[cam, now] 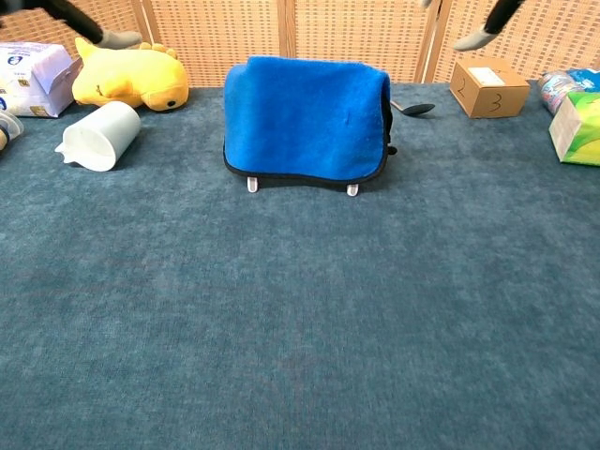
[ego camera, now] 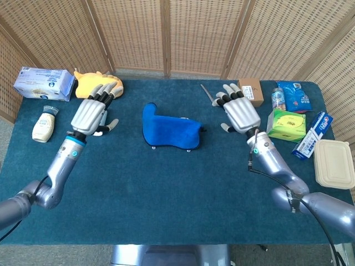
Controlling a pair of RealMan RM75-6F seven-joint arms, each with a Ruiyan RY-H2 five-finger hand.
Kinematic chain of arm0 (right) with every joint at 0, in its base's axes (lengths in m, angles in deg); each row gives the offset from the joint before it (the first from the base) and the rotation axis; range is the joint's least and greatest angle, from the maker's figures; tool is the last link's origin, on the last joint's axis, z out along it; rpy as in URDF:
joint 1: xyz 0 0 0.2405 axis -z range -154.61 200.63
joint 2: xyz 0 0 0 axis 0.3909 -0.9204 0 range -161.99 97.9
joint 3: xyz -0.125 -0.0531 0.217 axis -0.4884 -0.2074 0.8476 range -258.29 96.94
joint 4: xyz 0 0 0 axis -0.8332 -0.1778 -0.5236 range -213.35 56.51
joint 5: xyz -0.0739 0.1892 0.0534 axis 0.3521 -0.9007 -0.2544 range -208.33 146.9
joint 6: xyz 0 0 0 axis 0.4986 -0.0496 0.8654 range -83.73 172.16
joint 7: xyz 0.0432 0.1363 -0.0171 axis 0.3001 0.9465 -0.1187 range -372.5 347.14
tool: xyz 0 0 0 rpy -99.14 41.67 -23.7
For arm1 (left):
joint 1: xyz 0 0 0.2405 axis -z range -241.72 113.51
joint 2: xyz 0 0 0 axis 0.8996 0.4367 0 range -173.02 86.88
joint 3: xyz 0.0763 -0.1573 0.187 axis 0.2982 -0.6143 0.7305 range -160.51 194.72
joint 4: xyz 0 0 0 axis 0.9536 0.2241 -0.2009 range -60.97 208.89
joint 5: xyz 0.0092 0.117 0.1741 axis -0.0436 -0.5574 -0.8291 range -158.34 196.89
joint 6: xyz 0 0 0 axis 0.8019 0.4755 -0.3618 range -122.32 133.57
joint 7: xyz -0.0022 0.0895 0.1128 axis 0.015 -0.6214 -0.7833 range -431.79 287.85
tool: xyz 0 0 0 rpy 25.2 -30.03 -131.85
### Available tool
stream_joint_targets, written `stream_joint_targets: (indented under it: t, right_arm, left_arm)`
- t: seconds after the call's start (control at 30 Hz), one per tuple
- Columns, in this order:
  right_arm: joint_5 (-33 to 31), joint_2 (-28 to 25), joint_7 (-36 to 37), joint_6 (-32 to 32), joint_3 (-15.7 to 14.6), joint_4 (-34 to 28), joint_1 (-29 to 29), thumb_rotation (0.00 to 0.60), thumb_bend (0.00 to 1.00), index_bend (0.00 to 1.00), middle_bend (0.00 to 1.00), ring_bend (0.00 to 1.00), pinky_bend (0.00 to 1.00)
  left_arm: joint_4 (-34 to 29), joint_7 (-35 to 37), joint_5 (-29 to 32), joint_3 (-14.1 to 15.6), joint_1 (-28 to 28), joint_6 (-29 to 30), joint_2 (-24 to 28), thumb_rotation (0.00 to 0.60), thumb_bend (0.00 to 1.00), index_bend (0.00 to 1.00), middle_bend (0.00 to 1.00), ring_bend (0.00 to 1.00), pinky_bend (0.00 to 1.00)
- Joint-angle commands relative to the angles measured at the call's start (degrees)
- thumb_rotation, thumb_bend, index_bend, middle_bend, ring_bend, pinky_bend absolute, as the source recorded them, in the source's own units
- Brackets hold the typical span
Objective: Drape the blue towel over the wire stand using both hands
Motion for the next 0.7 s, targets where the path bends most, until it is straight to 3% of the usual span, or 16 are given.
stream_joint_targets:
  t: [0.03,0.17,0.37,0.7]
  right_arm:
    - [1.51,-2.31,2.85,-2.25,-0.10,-2.44,2.36,0.600,0.22,0.32,0.21,0.02,0.02]
    - [3.89,-5.82,8.42,-6.78,-0.39,-6.31,6.80,0.600,0.21,0.33,0.22,0.04,0.04]
    - [6.59,-8.97,14.47,-11.50,-1.40,-10.17,12.05,0.600,0.20,0.34,0.24,0.09,0.07]
    - [8.28,-12.28,18.42,-17.16,-3.67,-15.90,19.46,0.600,0.24,0.37,0.26,0.15,0.17]
  left_arm:
    - [-8.50,0.79,1.10,0.88,-5.06,3.64,5.20,0.600,0.42,0.07,0.00,0.00,0.00]
    - [-19.18,3.69,2.30,2.64,-11.84,8.04,11.21,0.600,0.42,0.08,0.00,0.00,0.00]
    - [-27.42,4.48,1.56,5.87,-18.23,11.60,16.76,0.600,0.41,0.09,0.00,0.00,0.00]
    - [-32.32,3.37,-2.78,10.99,-26.74,18.42,20.42,0.600,0.41,0.17,0.07,0.00,0.00]
